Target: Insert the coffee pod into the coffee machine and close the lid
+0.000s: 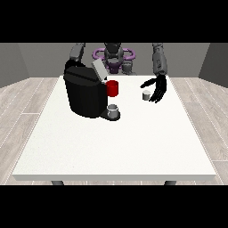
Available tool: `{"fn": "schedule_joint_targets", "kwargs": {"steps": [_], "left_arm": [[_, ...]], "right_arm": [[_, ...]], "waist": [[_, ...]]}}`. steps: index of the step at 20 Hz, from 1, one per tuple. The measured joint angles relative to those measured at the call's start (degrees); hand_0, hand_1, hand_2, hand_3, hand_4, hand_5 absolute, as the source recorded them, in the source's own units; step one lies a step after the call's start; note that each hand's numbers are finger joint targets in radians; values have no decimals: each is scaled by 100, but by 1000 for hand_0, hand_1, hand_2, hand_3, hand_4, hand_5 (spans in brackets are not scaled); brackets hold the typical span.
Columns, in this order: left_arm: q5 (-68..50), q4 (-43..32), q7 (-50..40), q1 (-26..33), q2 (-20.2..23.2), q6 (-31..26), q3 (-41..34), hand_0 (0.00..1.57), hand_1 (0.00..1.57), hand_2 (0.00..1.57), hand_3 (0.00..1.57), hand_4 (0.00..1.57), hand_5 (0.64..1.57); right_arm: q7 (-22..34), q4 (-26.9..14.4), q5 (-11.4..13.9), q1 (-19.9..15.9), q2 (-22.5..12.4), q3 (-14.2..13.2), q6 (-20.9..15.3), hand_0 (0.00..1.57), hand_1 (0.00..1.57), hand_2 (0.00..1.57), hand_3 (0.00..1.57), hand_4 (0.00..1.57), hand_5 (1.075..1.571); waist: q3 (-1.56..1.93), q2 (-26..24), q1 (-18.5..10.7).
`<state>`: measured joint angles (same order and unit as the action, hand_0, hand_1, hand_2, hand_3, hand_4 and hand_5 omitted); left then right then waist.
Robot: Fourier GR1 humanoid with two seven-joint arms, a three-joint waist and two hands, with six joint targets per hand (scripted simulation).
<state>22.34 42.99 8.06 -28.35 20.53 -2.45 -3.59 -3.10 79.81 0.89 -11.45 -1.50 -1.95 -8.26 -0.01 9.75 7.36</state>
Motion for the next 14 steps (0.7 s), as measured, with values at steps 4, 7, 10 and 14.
{"fn": "schedule_joint_targets", "kwargs": {"steps": [4,7,10,14], "left_arm": [[287,-304,192,-123,104,112,71,645,645,788,527,0,1571],[488,-462,349,-203,112,370,97,719,719,851,619,151,1571],[636,-536,423,-290,79,653,87,775,775,917,692,351,1571],[813,-693,455,-426,-13,927,87,920,920,1042,829,361,1571]], "right_arm": [[99,103,88,-20,53,93,-86,0,0,0,0,527,1571],[264,179,84,-104,-1,73,-82,0,0,0,0,524,1571],[128,75,4,-85,-32,-12,-21,0,0,0,0,500,1571],[38,-36,-107,-130,-44,-102,29,0,0,0,0,510,1571]], "waist": [[1,10,66],[1,25,104],[2,46,86],[3,62,88]]}}
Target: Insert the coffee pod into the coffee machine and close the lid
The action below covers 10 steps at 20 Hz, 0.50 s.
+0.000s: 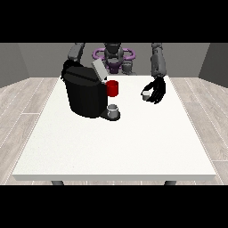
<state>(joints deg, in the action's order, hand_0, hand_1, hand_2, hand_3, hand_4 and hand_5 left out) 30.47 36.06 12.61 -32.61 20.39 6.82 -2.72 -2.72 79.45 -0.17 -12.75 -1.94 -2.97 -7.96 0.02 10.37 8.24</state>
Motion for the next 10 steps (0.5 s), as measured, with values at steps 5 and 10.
{"fn": "schedule_joint_targets", "kwargs": {"steps": [5,10], "left_arm": [[274,-220,214,-53,65,286,50,970,970,1054,793,319,1571],[514,-375,265,-108,81,378,124,1266,1266,1399,1363,507,1571]], "right_arm": [[-27,107,25,85,110,111,-81,0,0,0,0,429,1571],[-107,49,-56,116,44,22,-16,0,0,0,0,445,1571]], "waist": [[9,25,75],[7,-4,61]]}}
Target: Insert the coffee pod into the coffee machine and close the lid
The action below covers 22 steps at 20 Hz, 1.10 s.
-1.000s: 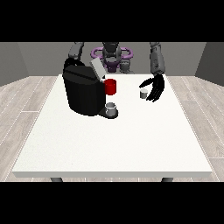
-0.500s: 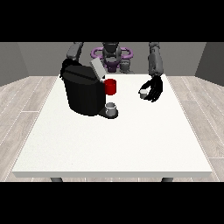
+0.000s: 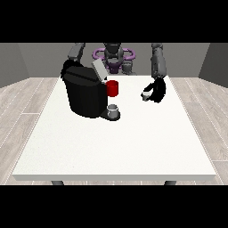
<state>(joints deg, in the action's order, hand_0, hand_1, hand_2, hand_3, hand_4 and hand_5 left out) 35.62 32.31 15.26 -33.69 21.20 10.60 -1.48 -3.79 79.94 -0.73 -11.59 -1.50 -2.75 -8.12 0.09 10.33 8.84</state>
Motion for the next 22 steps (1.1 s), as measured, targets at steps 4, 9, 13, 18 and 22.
{"fn": "schedule_joint_targets", "kwargs": {"steps": [4,9,13,18,22], "left_arm": [[11,51,123,-208,33,-277,15,1477,1477,1470,1410,632,1571],[-47,221,214,-563,5,-660,23,1323,1323,1383,1352,581,1571],[-73,371,94,-936,75,-1051,14,1256,1256,1331,1292,545,1571],[-100,524,-17,-1301,179,-1447,-33,1235,1235,1323,1291,571,1571],[-53,573,-47,-1491,225,-1477,-96,1255,1255,1332,1288,556,1571]], "right_arm": [[129,-140,-112,-120,-40,-127,3,0,0,0,0,459,1571],[142,-293,-62,-105,-10,-62,0,0,0,0,0,468,1571],[163,-419,-48,-181,-8,-54,-5,0,0,0,0,456,1571],[-11,-547,-114,-181,-22,-43,67,0,0,0,0,475,1571],[-33,-531,-120,-263,1,-19,72,0,0,0,0,489,1571]], "waist": [[-7,-89,-74],[-9,-255,-82],[-7,-372,-81],[-7,-416,-32],[-8,-322,52]]}}
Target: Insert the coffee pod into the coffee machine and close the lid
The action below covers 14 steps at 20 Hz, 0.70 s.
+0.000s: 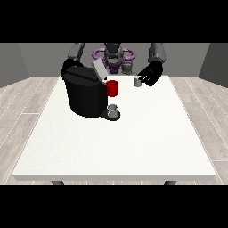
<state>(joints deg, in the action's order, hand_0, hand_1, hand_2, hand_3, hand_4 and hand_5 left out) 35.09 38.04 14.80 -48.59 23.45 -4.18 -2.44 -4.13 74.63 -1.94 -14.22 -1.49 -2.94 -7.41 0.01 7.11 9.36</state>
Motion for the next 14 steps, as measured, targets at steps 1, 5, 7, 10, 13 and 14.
{"fn": "schedule_joint_targets", "kwargs": {"steps": [1,5,7,10,13,14], "left_arm": [[-21,12,-39,-139,56,-109,-32,1272,1272,1342,1293,548,1571],[-41,38,-234,-518,180,-237,-155,1072,1072,1218,1232,520,1571],[-49,23,-367,-712,234,-322,-210,1248,1248,1292,1237,515,1571],[-116,13,-513,-991,295,-365,-351,1209,1209,1245,1188,486,1571],[-134,-32,-614,-1216,360,-375,-449,1282,1282,1332,1269,479,1571],[-125,-31,-664,-1283,336,-381,-447,1260,1260,1318,1258,490,1571]], "right_arm": [[-6,-13,10,-61,-7,-7,-14,0,0,0,0,500,1571],[-182,2,5,-75,39,58,27,0,0,0,0,494,1571],[-66,55,39,-98,42,104,3,0,0,0,0,492,1571],[-29,83,47,-195,0,85,-1,0,0,0,0,511,1571],[153,199,52,-365,-44,82,-25,0,0,0,0,502,1571],[156,204,85,-359,-20,111,-56,0,0,0,0,549,1571]], "waist": [[0,30,21],[0,118,179],[0,88,282],[0,202,393],[0,295,494],[-1,298,527]]}}
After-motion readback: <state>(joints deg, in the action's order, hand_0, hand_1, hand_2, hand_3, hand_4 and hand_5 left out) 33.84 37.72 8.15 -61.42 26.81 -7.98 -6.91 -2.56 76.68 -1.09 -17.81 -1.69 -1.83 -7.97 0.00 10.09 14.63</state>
